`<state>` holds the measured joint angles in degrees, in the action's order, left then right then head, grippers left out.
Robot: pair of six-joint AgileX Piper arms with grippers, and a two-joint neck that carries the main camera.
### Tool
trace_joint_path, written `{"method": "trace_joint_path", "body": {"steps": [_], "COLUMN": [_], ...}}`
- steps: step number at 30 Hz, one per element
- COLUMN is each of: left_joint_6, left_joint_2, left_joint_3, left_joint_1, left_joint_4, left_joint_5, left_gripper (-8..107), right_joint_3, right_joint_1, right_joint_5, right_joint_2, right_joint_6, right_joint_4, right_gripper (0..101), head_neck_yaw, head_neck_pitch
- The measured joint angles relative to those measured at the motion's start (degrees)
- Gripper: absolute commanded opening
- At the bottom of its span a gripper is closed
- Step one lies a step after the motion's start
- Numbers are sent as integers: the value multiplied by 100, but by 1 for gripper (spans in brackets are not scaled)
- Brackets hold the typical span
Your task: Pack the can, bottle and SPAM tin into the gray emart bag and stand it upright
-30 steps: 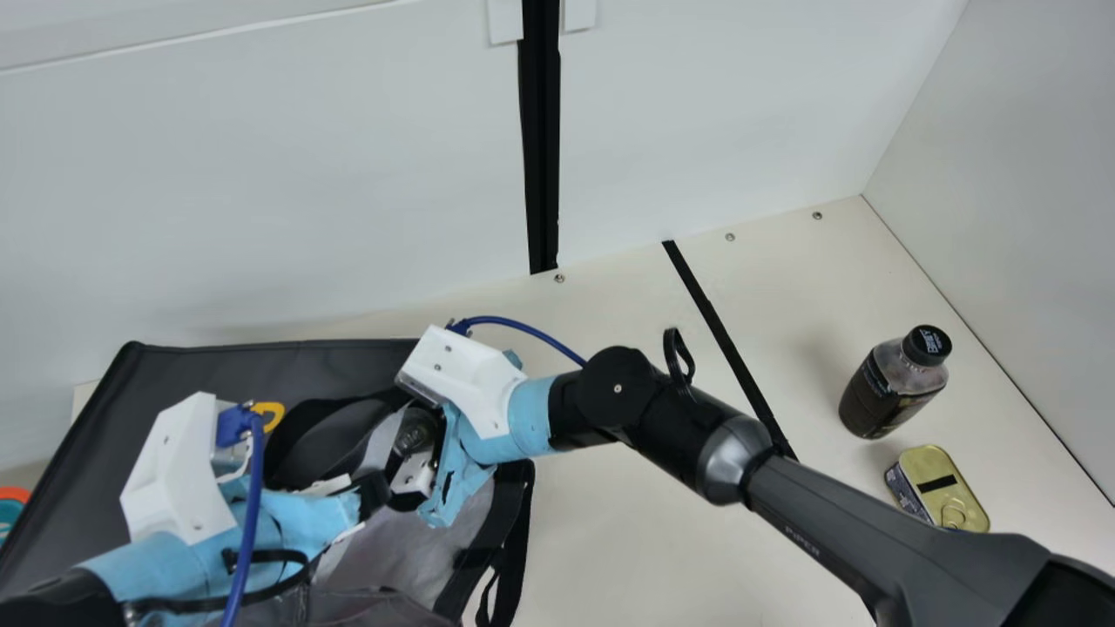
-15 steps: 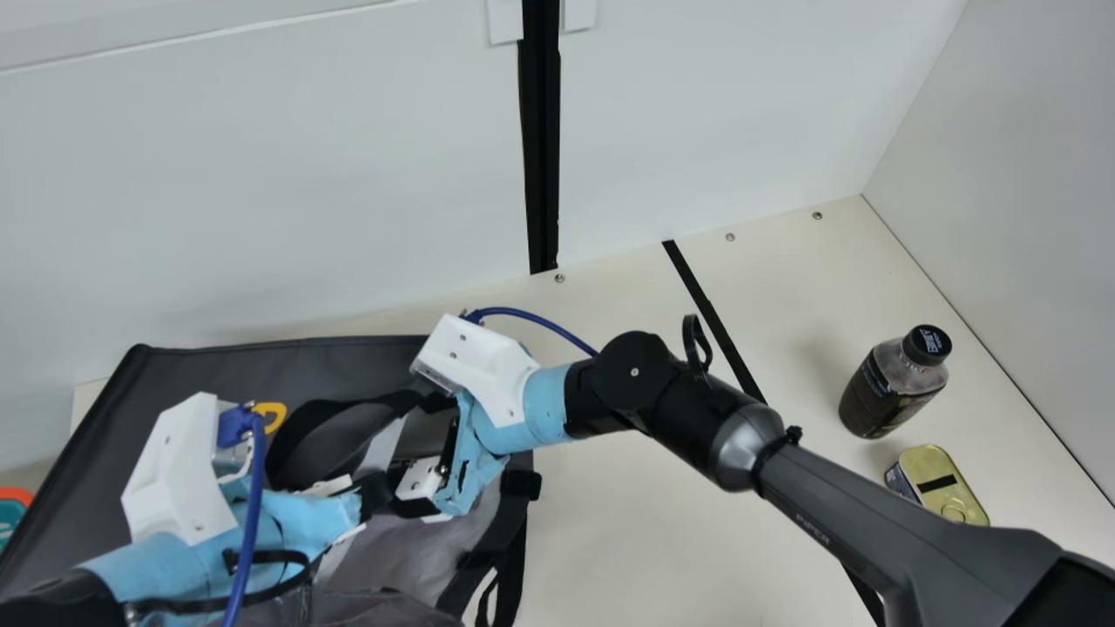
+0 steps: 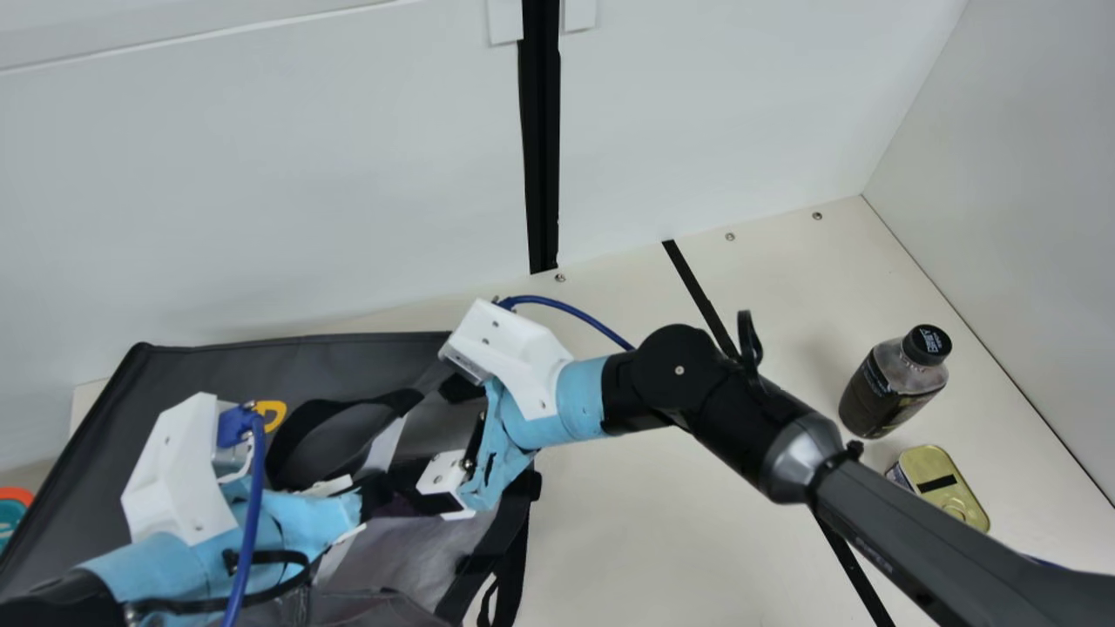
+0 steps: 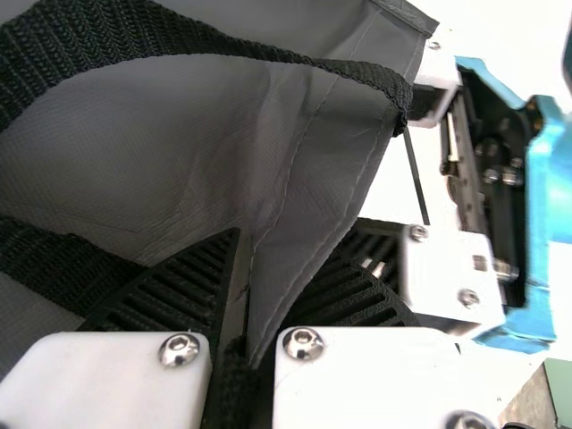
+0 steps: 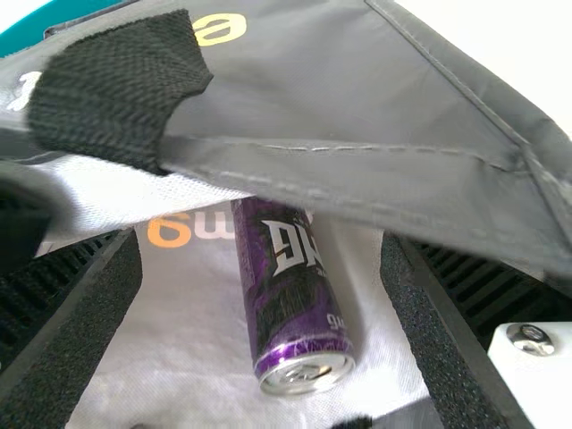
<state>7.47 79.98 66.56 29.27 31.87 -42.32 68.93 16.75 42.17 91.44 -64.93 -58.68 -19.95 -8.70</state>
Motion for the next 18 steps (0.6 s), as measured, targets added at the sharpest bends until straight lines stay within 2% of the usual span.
{"method": "trace_joint_path", "body": {"steps": [18], "left_joint_6": [0], "left_joint_2": [0], "left_joint_3": [0], "left_joint_1": [0], "left_joint_4": [0], "left_joint_5": [0], "left_gripper": [-8], "right_joint_3": [-316], "right_joint_1": [-324], "right_joint_5": [-93], "right_joint_2": [-1086], "right_joint_6": [1321], "right_joint_4": [975], "right_gripper": [95], "head_neck_yaw": [0], "head_neck_pitch": [0]}}
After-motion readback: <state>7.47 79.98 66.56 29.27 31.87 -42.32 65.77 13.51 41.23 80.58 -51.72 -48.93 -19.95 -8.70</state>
